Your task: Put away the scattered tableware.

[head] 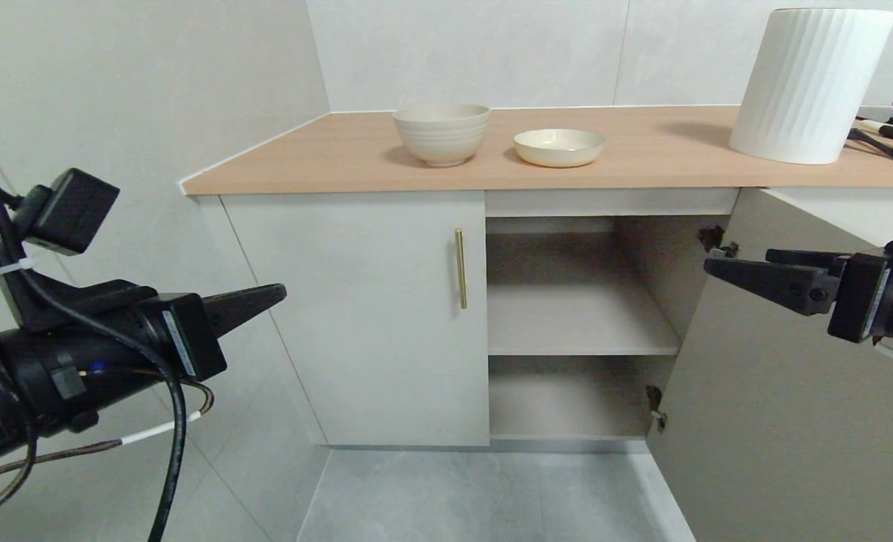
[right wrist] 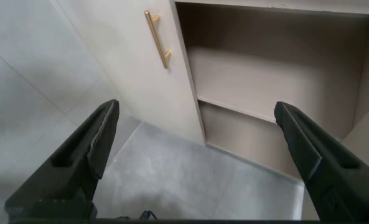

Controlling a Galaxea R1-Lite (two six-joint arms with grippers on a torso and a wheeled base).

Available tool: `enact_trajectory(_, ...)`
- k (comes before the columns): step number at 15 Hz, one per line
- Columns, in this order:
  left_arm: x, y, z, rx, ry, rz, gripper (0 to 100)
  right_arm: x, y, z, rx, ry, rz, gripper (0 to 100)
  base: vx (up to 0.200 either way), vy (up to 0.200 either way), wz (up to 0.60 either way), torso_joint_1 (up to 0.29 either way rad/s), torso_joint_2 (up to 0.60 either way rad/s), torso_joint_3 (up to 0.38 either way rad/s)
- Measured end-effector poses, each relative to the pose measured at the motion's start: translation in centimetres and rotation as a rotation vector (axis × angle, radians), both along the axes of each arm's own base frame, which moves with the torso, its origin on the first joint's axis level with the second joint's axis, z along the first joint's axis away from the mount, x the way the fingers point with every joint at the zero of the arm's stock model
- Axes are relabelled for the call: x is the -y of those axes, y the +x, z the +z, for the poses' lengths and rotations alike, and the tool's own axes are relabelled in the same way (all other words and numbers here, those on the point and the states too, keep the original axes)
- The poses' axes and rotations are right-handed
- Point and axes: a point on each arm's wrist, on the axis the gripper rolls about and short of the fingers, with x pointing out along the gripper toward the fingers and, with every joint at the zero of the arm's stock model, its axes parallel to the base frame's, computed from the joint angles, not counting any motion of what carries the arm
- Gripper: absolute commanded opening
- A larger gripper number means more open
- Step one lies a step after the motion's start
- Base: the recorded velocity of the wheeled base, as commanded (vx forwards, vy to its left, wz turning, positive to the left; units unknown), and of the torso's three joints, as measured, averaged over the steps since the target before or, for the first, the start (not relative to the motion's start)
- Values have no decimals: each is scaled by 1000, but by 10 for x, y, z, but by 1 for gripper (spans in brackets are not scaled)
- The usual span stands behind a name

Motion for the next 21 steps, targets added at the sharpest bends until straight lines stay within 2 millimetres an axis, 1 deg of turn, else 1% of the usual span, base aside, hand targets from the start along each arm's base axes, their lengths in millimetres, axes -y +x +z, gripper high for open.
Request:
enact_trajectory(7, 0, -4, 11, 51, -19, -1, 100, 0, 1, 1, 1, 1, -1, 100, 0, 0, 0, 0, 0, 0)
enact_trajectory(14, -3, -13, 21, 92, -35, -4, 100, 0, 0, 1, 3, 3, -1, 100, 0, 0, 0, 0, 0, 0)
enact_trajectory(21, -5, -19, 25, 110, -42, -6, 100, 0, -1, 2, 9, 5, 1, 100, 200, 0, 0, 4, 2, 4)
